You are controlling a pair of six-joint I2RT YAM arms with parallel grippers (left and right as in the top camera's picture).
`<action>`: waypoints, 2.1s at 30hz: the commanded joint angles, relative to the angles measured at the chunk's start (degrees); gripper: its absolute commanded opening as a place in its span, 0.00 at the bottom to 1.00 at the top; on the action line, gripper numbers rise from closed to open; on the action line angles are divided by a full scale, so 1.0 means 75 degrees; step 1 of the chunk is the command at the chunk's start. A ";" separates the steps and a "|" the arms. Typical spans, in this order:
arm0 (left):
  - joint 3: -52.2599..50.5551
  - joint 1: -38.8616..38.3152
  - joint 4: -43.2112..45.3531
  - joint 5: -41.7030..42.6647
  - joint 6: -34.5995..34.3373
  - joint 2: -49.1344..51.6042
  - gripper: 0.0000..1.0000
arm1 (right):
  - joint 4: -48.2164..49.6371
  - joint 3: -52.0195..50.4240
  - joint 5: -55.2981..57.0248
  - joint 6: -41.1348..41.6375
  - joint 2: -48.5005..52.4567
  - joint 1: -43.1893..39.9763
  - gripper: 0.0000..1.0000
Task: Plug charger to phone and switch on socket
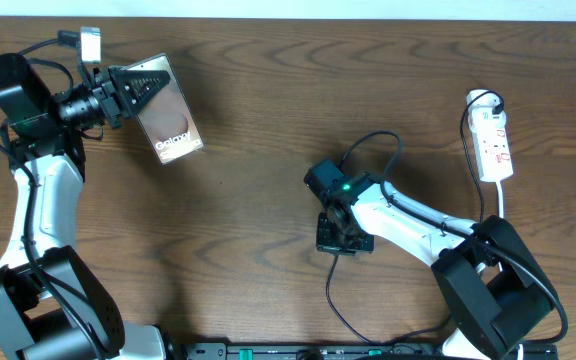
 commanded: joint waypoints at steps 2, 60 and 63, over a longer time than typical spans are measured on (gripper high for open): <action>0.0026 -0.0003 0.0041 0.0187 0.0047 0.0032 0.07 | -0.0169 -0.0143 -0.0003 0.0035 0.0122 0.0172 0.01; 0.0026 -0.0003 0.0041 0.0187 0.0047 0.0029 0.08 | 0.0688 -0.0227 0.0015 0.0245 0.0122 -0.0271 0.07; 0.0026 -0.0003 0.0041 0.0187 0.0047 0.0032 0.07 | 0.0641 -0.0227 0.0015 0.0248 0.0122 -0.0271 0.08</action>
